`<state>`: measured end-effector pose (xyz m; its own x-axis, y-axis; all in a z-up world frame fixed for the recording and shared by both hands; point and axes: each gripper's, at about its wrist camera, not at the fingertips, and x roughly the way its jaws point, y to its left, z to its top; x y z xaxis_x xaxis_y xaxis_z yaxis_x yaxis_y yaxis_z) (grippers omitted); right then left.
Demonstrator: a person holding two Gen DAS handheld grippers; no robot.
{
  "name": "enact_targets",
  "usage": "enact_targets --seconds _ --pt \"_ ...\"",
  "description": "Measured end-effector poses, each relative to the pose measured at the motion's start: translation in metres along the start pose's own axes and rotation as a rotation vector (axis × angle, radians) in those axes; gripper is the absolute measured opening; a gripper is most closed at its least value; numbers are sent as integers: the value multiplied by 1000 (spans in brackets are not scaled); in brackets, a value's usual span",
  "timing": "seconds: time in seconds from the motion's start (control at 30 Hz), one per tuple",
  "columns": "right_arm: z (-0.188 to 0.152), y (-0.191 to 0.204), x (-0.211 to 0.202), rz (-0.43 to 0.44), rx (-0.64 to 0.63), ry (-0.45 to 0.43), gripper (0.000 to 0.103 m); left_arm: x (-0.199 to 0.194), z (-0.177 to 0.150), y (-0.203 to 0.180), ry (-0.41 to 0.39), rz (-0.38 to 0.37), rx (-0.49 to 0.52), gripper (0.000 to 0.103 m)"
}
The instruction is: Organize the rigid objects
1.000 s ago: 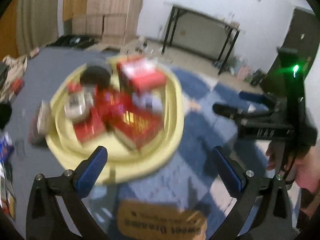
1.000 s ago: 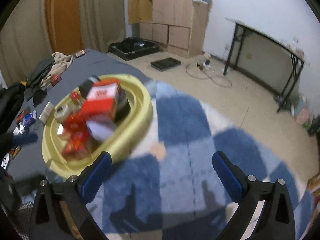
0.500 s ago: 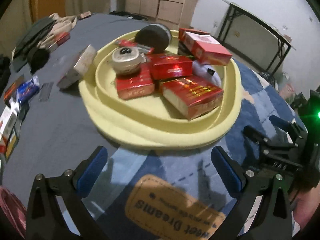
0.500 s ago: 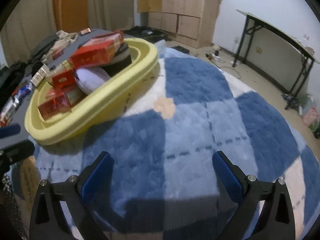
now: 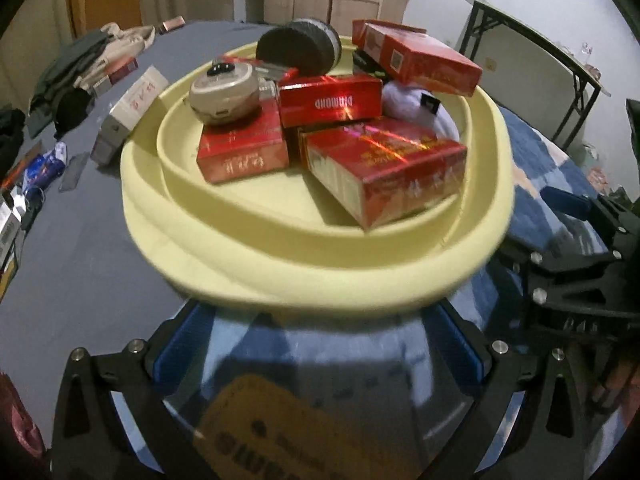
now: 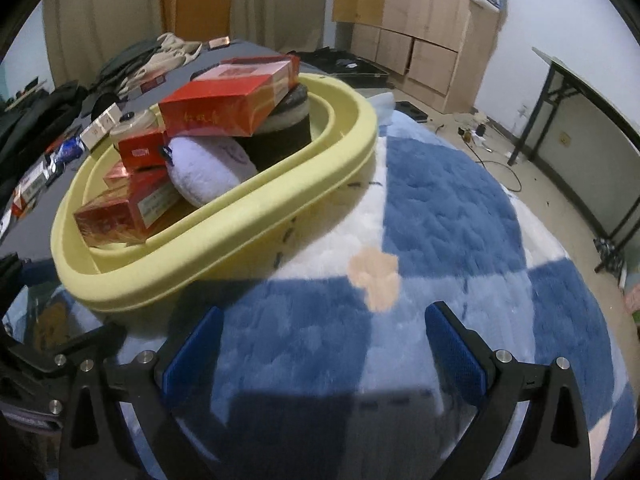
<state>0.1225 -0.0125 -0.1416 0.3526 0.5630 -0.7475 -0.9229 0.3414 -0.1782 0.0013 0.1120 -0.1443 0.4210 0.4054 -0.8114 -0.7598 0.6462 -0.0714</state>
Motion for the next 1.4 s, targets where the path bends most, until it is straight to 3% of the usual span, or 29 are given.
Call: enact_targets --seconds 0.17,1.4 --pt "-3 5 2 -31 -14 -10 103 7 2 -5 -64 31 26 103" --pt "-3 7 1 -28 -19 -7 103 5 3 -4 -62 23 23 103"
